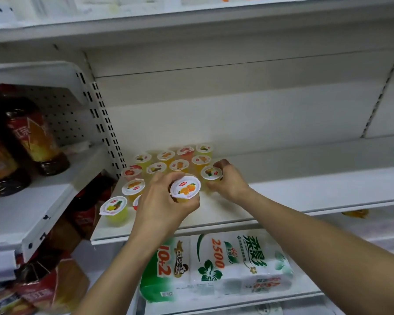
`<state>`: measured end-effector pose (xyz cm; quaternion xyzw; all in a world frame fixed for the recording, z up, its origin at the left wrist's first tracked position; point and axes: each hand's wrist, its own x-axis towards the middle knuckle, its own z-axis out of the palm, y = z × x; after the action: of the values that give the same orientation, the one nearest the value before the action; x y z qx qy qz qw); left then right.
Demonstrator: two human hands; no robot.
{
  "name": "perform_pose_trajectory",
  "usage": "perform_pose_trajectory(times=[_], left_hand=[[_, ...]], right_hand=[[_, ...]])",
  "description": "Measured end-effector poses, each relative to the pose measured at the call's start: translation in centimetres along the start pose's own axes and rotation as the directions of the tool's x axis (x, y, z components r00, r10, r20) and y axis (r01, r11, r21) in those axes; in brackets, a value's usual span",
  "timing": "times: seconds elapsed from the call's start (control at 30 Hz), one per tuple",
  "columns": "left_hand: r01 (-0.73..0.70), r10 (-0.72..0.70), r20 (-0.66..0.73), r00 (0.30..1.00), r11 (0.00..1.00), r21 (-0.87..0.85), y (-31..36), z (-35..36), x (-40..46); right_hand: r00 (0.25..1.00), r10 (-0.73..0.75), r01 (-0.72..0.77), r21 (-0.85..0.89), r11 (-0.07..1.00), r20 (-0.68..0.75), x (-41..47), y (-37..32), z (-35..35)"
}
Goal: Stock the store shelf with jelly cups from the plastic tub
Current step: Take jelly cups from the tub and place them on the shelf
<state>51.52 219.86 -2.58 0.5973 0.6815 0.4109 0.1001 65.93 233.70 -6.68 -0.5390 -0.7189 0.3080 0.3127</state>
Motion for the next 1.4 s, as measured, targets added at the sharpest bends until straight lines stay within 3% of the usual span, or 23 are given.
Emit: perform_pose_trajectory(times=[0.1, 0.17, 0.37, 0.47, 0.8, 0.9, 1.1, 1.4], left_hand=[[-0.016, 0.016, -0.001, 1.0, 0.996, 0.083, 0.4, 0.7, 1.0], [-0.069, 0.07, 0.004, 0.998, 0.971, 0.228, 1.0, 1.7, 1.5], [-0.227, 0.243, 0.052, 0.969, 0.781, 0.582, 1.1, 5.3, 2.5], [-0.248, 0.273, 0.067, 0.96, 0.714, 0.655, 0.3, 6.3, 2.7], [-0.198, 0.176, 0.112, 0.978, 0.609, 0.768, 0.9, 6.5, 2.0], [-0.186, 0.217, 0.055, 0.975, 0.652, 0.735, 2.5, 6.9, 1.2], [-0.396, 0.427, 0.052, 0.903, 0.779, 0.487, 10.6, 13.1, -2.4], [-0.547, 0.503, 0.232, 0.832, 0.812, 0.201, 21.8, 28.0, -7.5]], right_hand=[[1.0, -0.003, 0.003, 0.0, 1.0, 0.018, -0.5, 0.5, -0.3], [0.999, -0.015, 0.014, -0.035, 0.999, -0.029, -1.3, 1.4, -1.0], [0.988, -0.078, 0.07, -0.066, 0.995, -0.133, -4.4, 4.4, -4.7], [0.984, -0.094, 0.087, -0.049, 0.995, -0.154, -5.2, 5.6, -6.6], [0.972, -0.214, 0.202, -0.114, 0.973, -0.101, -7.5, 7.9, -11.2], [0.956, -0.286, 0.258, -0.263, 0.93, -0.072, -8.5, 8.6, -13.3], [0.929, -0.358, 0.254, -0.536, 0.805, -0.098, -11.4, 12.3, -18.8], [0.961, -0.172, 0.012, -0.59, 0.808, -0.216, -19.6, 23.4, -29.7]])
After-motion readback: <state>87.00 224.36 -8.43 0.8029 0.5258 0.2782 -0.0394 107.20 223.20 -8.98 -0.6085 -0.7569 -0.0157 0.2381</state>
